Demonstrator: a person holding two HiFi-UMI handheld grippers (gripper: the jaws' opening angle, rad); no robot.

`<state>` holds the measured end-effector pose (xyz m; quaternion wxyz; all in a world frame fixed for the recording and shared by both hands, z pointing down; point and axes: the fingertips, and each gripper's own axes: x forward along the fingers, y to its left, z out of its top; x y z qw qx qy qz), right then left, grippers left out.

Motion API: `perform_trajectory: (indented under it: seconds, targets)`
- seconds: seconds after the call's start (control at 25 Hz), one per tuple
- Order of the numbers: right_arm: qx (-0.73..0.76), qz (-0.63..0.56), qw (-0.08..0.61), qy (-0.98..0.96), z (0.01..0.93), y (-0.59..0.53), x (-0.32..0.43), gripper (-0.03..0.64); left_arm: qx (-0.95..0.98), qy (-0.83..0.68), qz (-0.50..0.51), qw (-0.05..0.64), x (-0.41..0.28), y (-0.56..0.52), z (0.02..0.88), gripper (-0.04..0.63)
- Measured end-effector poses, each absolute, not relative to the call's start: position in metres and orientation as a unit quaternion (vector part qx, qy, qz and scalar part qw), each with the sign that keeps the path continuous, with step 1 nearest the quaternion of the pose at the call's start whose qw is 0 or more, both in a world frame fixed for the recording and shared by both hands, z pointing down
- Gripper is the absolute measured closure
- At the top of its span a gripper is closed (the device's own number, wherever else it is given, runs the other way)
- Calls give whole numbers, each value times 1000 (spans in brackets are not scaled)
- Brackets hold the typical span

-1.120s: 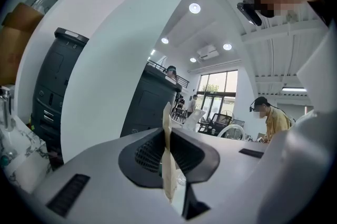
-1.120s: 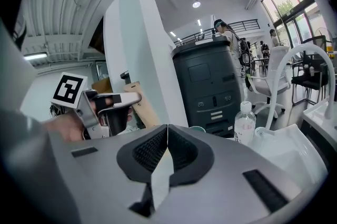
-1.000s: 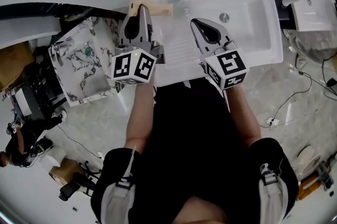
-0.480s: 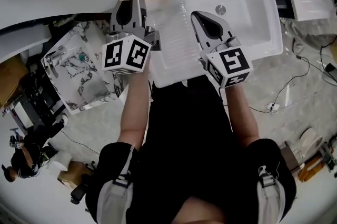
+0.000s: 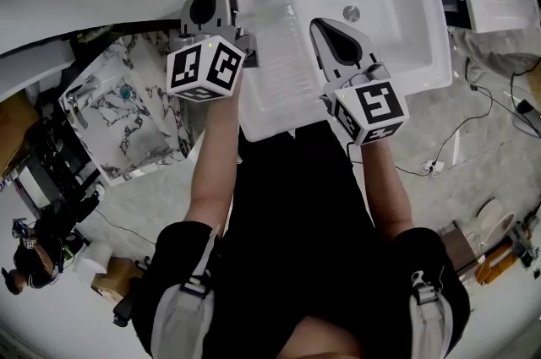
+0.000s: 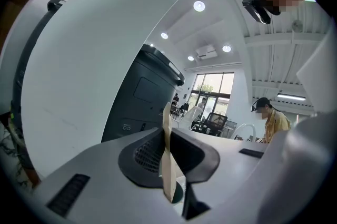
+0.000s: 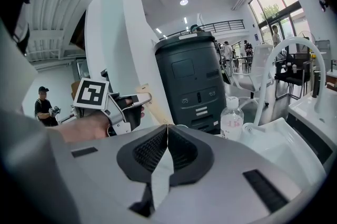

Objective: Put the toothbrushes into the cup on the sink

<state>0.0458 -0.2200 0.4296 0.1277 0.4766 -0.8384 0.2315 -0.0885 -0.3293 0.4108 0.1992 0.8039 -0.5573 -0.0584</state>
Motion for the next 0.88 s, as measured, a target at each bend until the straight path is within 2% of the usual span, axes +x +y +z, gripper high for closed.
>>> perform_trajectory:
  seconds: [0.88]
  targets:
    - [485,253,131,-827,445,-224,61,586,792,-560,-13,244,-70,-335,473,555]
